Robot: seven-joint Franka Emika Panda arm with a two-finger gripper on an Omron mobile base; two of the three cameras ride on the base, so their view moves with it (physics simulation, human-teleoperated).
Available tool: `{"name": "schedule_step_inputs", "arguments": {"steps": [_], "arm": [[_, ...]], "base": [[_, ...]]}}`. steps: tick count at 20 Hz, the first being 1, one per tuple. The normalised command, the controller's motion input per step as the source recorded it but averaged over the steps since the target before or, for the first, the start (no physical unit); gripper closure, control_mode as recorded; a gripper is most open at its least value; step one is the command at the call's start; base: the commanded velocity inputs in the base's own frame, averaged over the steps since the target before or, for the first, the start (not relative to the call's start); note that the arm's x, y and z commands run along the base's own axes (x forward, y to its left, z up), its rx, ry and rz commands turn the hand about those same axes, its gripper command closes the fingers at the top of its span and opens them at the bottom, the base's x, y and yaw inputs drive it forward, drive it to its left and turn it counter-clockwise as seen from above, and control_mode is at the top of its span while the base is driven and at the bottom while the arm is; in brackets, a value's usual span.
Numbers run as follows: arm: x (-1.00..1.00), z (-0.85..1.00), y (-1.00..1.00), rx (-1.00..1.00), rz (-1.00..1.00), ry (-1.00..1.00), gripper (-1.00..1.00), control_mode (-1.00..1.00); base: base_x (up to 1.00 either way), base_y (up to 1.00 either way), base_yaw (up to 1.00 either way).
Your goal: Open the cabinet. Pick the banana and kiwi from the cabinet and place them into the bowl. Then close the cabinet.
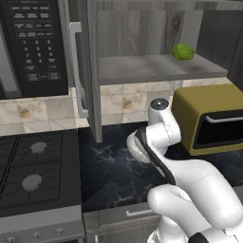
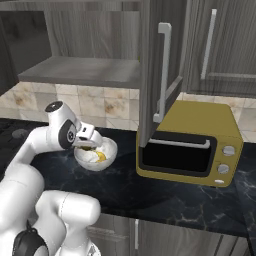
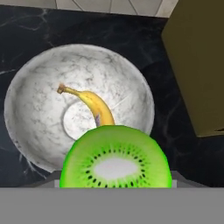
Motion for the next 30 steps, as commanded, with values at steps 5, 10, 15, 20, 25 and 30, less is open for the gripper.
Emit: {"name": "schedule_step_inputs", "arguments": {"steps": [5, 10, 15, 20, 25, 30], "arm": [[0.3, -0.09, 0.0, 0.0, 0.0, 0.04, 1.0, -1.0], [0.26, -0.09, 0.0, 0.0, 0.0, 0.05, 1.0, -1.0], [0.23, -0.11, 0.0, 0.0, 0.0, 0.02, 1.0, -1.0], [0.15, -0.2, 0.0, 0.0, 0.0, 0.0, 1.0, -1.0], [0.09, -0.27, 0.0, 0.0, 0.0, 0.0, 1.0, -1.0], [0.08, -0.19, 0.0, 0.0, 0.0, 0.0, 1.0, -1.0]], "base": [[0.0, 0.0, 0.0], [0.0, 0.0, 0.0], [0.0, 0.0, 0.0], [0.0, 0.0, 0.0], [0.0, 0.0, 0.0], [0.0, 0.0, 0.0]]}}
